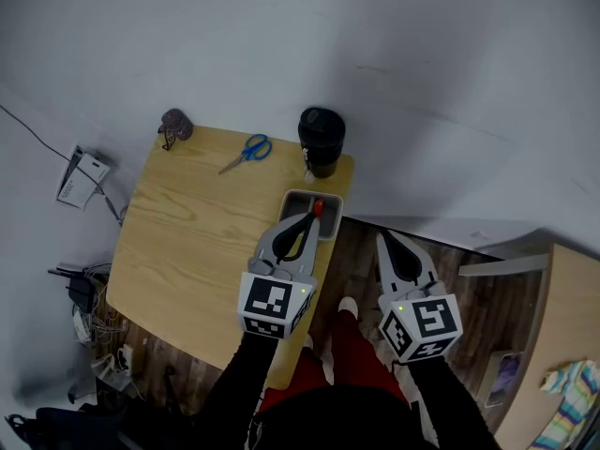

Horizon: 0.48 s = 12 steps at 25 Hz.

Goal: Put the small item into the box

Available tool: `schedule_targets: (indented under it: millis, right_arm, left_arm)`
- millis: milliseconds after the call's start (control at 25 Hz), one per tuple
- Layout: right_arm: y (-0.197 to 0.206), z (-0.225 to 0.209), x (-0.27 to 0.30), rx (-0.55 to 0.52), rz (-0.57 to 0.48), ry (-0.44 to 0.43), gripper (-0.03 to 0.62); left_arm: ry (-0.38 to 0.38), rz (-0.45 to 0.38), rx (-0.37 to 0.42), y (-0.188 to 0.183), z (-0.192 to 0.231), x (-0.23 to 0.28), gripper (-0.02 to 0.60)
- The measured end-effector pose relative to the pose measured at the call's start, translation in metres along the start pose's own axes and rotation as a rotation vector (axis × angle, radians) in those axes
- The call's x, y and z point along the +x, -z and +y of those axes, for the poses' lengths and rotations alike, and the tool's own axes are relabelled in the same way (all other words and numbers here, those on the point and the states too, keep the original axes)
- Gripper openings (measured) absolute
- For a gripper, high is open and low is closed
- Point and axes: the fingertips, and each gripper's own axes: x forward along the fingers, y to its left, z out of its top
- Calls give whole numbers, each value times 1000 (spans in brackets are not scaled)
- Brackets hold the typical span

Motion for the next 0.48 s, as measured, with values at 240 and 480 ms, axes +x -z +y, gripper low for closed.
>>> schedule_targets:
  millis: [240,480]
  right_arm:
    - [12,-4,13,1,44,-16,8]
    - [26,-6,24,-1,88,-32,8]
  left_arm:
    - [-19,55,-20,21,1,15,6]
    - [-25,106,-34,39,4,28,6]
